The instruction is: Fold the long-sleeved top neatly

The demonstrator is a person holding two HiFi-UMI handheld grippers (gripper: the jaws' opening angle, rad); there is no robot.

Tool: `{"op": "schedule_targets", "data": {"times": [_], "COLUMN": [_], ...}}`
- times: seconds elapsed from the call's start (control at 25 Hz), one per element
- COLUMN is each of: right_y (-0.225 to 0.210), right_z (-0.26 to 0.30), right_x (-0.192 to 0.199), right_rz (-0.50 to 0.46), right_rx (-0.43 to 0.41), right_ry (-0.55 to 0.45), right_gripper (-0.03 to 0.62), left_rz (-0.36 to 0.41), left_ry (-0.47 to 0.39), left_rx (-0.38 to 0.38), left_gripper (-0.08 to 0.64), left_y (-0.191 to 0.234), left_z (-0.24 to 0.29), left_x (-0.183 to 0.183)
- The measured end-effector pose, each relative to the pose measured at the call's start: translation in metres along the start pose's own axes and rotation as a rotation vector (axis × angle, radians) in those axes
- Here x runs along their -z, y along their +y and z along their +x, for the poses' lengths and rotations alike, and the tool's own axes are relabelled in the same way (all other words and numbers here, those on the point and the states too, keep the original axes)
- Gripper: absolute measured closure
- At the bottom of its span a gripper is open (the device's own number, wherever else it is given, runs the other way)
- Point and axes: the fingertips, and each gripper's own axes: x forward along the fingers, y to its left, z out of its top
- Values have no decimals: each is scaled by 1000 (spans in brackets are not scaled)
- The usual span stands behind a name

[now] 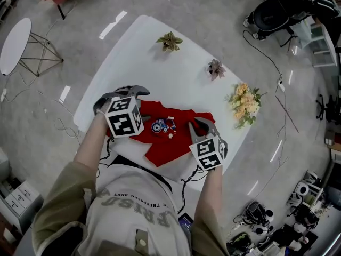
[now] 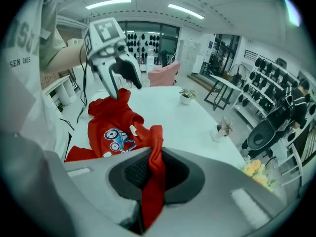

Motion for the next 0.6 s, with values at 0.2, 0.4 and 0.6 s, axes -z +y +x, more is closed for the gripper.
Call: {"op": "schedule_targets", "data": {"times": [0.2,0.4,0.6], "right_y": [-10,-5,5], "right_z": [-45,-96,-150], "right_x": [-29,-45,-45], "right_rz": [-7,-70,-63], "right_rx": [60,83,60], "right_ry": [-110,-173,-256], "right_gripper": [557,557,557], "left_rz": [127,60,-81], "left_ry": [193,29,-240], "left_rx": [50,-4,-121], "left_gripper": [261,522,526], "left_y": [-6,-8,-27], "left_z": [67,44,-59], "left_x": [25,7,-21]}}
